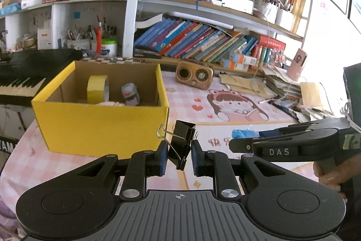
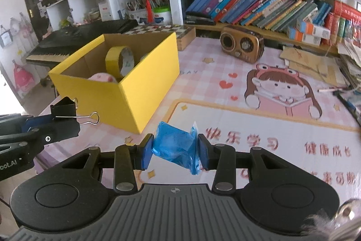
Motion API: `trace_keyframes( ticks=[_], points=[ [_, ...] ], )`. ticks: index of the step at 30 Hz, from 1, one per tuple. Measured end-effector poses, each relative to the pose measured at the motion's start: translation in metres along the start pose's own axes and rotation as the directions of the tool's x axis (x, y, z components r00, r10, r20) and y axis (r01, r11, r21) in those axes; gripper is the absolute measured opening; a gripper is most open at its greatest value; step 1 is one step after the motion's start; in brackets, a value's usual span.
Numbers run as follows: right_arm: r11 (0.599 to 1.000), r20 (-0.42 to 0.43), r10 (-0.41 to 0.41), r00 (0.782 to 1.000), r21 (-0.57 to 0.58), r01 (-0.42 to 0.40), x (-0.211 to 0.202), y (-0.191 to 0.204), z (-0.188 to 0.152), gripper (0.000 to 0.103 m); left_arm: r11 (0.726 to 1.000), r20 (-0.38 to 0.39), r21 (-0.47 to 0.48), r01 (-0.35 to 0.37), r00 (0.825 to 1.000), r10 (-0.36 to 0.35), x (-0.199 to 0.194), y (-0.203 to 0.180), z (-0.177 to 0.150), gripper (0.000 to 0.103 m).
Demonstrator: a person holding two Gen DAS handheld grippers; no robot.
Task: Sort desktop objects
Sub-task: 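Carry the binder clip and blue item toward the yellow box with both tools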
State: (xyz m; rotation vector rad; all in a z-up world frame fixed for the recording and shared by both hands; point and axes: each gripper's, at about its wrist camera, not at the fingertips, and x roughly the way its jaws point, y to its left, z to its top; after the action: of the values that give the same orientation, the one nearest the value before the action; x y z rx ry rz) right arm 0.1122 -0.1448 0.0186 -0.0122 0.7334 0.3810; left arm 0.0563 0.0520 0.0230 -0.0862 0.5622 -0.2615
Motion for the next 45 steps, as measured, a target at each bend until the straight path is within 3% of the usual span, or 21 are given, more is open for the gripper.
trace_keyframes(
  ticks=[24,45],
  points=[
    [1.000,-0.075,0.009,0.997,0.016,-0.008,-0.020,0.060,-0.053,0.038,0.999,-0.062,-0.036,0.019,0.998,-0.021,-0.040,0.026,-0.040,0.020],
    [0.994,-0.098,0.082,0.992,-0.065,-0.089,-0.011,0.093,-0.046,0.037,0.994,-0.043,-0.102,-0.049,0.998,0.045,-0.058,0.047,-0.044,0.020]
  ],
)
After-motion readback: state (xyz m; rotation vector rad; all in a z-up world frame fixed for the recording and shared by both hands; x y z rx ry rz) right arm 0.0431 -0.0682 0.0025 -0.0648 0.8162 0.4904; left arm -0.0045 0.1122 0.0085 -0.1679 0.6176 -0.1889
